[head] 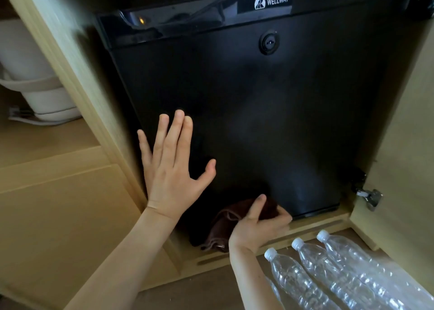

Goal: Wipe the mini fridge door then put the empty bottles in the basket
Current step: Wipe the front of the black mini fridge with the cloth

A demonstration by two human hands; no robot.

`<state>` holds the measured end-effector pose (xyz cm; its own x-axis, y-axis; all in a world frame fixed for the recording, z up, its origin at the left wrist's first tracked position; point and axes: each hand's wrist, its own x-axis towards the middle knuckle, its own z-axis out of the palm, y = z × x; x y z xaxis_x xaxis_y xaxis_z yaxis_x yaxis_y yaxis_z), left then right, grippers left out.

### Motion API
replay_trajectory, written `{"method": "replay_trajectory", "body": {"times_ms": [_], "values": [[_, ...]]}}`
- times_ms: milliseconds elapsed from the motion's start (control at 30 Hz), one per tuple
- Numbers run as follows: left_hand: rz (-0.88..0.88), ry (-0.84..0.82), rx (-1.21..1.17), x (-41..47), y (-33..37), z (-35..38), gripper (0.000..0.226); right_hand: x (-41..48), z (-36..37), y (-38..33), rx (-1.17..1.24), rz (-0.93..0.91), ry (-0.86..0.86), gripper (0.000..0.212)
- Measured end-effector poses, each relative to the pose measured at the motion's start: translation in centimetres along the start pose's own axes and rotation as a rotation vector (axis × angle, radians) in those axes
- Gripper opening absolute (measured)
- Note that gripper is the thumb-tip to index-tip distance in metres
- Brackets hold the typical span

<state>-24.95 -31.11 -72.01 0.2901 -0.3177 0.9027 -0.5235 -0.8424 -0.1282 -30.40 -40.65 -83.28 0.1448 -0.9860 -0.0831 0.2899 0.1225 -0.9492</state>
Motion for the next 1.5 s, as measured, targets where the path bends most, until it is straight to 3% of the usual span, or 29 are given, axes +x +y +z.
{"method": "replay_trajectory", "body": {"times_ms": [100, 200, 300, 367, 533, 600, 767, 867, 1100, 1333, 1433, 1500], "values": [[0.081, -0.005, 0.057, 0.6, -0.2, -0.4, 0.085, 1.9, 0.4, -3.5, 0.053, -0.147, -0.107, 0.027], [0.117, 0.038, 0.049, 1.6, 0.2, -0.2, 0.082, 4.1, 1.8, -8.2, 0.098, -0.381, -0.122, 0.027], [0.077, 0.099, 0.017, 2.1, 1.1, 0.6, 0.080, 5.7, 2.1, -8.2, 0.088, -0.475, -0.103, 0.029], [0.056, 0.125, 0.014, 2.2, 1.3, 0.9, 0.081, 6.4, 1.2, -5.7, 0.042, -0.431, -0.059, 0.032], [0.052, 0.132, 0.033, 2.2, 1.4, 1.0, 0.080, 7.7, -1.2, -2.3, -0.010, -0.050, 0.069, 0.037], [0.044, 0.133, 0.034, 2.2, 1.7, 1.1, 0.080, 7.4, -0.5, -3.6, 0.019, -0.092, 0.051, 0.030], [0.049, 0.144, 0.030, 2.0, 1.7, 1.0, 0.080, 5.6, 2.4, -10.0, 0.091, -0.414, -0.092, 0.029], [0.052, 0.139, 0.036, 2.0, 1.6, 1.0, 0.080, 5.8, 2.4, -10.5, 0.090, -0.490, -0.164, 0.029], [0.114, 0.136, 0.056, 2.8, 1.7, 0.8, 0.077, 9.1, -1.4, -4.5, 0.021, -0.126, 0.012, 0.028], [0.272, 0.137, 0.005, 6.0, 5.9, 1.9, 0.068, 9.2, 0.4, -8.9, 0.045, -0.430, -0.130, 0.029], [0.259, 0.161, 0.008, 5.9, 6.2, 2.2, 0.066, 10.2, -0.6, -6.6, 0.009, -0.387, -0.083, 0.029], [0.260, 0.164, 0.017, 5.8, 6.1, 2.2, 0.066, 11.1, -1.8, -4.3, -0.026, -0.234, 0.015, 0.028]]}}
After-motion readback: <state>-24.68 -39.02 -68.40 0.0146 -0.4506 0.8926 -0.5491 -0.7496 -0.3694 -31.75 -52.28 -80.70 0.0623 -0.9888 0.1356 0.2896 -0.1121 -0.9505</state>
